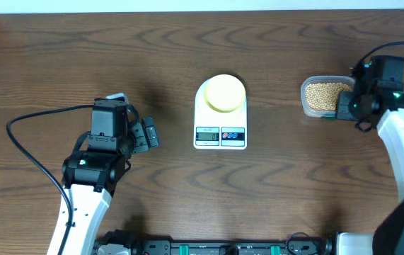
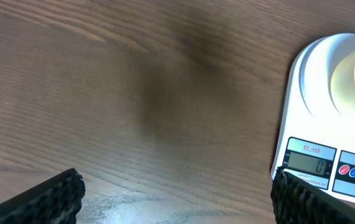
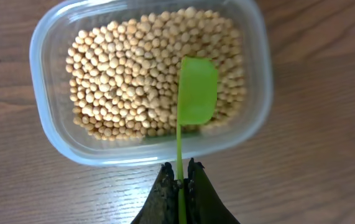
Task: Scoop item into bowl and weigh 50g on scale
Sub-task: 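Dip the scoop into the soybeans and drag it through them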
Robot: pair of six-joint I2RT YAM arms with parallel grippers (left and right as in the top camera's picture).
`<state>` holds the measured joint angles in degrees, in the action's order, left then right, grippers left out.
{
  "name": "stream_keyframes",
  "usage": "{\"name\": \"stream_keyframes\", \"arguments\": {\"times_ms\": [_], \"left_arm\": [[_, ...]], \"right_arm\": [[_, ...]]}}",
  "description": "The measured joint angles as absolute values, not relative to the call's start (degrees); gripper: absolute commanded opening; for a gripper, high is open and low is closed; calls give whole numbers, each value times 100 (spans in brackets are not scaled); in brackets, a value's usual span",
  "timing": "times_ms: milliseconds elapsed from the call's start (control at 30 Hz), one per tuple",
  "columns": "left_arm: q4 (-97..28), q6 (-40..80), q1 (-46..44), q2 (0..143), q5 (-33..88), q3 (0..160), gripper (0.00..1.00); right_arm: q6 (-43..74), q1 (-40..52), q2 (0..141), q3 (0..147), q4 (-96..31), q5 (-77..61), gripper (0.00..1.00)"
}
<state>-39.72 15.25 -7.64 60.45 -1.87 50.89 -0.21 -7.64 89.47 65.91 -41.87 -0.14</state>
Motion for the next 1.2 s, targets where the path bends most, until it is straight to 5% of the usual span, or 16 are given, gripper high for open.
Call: {"name": "stream_keyframes", "arguments": {"times_ms": [1200], "left_arm": [[-3972, 1525, -764, 6045, -187, 5089, 98]], "right_arm": [[980, -725, 9126, 6517, -3778, -322, 1]]}}
